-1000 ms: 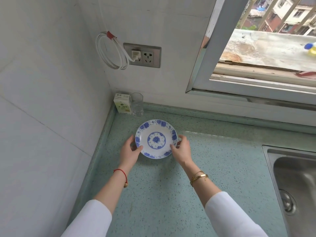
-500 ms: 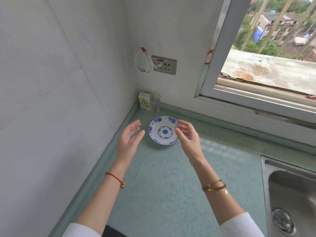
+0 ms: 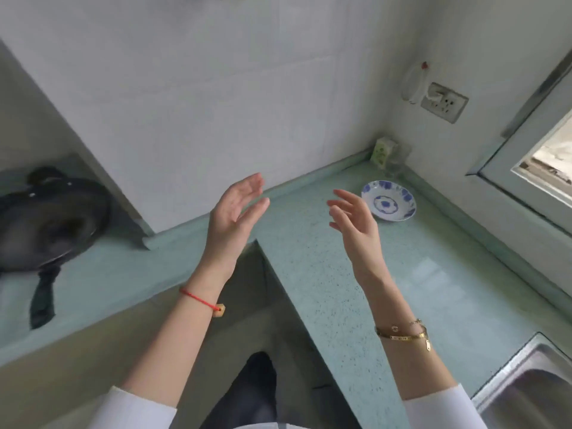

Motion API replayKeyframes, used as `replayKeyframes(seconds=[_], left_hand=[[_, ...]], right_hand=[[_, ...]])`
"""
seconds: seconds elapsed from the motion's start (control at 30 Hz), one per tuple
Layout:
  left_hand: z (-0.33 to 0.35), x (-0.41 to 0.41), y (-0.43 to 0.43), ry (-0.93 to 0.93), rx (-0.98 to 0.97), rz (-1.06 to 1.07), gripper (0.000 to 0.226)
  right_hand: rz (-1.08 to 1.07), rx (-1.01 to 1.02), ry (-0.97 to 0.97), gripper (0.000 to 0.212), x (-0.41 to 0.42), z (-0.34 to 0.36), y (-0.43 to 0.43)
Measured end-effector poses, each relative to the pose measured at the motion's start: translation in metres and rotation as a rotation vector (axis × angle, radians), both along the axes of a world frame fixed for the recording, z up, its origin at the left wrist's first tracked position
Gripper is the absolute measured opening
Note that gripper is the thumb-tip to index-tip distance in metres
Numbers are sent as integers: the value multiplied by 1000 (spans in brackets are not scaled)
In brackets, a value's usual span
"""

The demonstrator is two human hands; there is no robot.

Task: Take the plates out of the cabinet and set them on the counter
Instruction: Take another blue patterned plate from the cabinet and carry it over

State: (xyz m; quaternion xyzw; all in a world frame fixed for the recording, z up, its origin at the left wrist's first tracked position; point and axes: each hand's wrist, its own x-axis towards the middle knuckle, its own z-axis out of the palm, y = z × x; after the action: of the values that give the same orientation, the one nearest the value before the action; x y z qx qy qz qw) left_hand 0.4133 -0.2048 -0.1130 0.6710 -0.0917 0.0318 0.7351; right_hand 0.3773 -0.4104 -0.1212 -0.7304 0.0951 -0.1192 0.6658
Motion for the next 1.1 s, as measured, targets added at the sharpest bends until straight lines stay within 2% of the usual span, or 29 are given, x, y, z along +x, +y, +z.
replayKeyframes(seconds=[0.47,0.63,0.9,1.1], left_hand=[[5,-284,218,28,-3,771,45],[-4,-397,282,38,-19,1033,42],[-4,-575,378,72,36,1336,40],[-10,-674,434,108,17,1556,38]], right_hand=[[750,-32,17,31,-116,17,248],[974,-23,55,29,-186,12,344],[1276,26,78,29,-329,6,506],[1461,2,87,30,-412,6,603]])
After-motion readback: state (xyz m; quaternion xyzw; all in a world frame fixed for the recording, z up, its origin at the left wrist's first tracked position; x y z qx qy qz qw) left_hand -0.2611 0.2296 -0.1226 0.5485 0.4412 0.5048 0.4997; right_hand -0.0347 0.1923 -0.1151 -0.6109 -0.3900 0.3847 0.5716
